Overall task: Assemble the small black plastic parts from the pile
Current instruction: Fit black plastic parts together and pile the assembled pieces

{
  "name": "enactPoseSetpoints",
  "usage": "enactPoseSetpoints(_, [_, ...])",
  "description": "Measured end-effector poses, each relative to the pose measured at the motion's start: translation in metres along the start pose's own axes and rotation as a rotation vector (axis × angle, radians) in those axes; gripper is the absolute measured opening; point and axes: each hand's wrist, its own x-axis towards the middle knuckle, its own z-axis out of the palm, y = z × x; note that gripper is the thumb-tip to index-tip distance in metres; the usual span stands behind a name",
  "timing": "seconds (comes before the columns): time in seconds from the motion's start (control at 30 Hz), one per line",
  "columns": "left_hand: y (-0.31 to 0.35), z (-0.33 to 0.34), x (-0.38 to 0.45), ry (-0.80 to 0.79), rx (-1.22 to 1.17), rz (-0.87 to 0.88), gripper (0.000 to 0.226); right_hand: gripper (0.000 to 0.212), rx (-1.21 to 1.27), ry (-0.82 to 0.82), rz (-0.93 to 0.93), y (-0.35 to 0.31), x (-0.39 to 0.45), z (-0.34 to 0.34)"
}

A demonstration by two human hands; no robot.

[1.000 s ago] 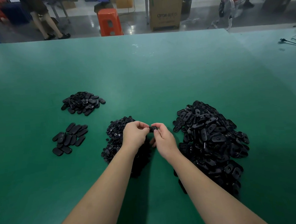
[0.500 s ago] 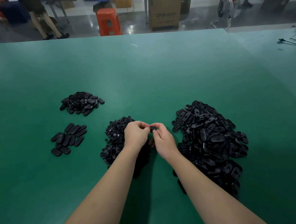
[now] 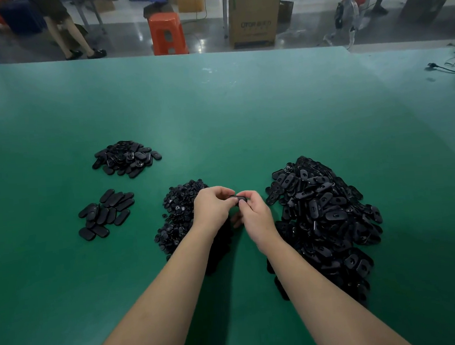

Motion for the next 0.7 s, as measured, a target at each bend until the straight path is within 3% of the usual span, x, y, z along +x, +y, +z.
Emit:
enactPoseSetpoints(0.17, [-0.001,-0.006,0.003,-0.018,0.008,0.043,0.013,0.009,-0.148,0.016,-0.067,0.001,0.0,0.002])
enactPoseSetpoints(0.5, [-0.013,-0.005,0.002,-0.021,-0.018,0.046,0.017,0.014,-0.14,-0.001,-0.04,0.0,0.0,0.004])
enactPoseSetpoints(0.7, [-0.014,-0.004,0.004,-0.04,-0.002,0.05,0.008,0.013,-0.144,-0.009,-0.019,0.0,0.002,0.004])
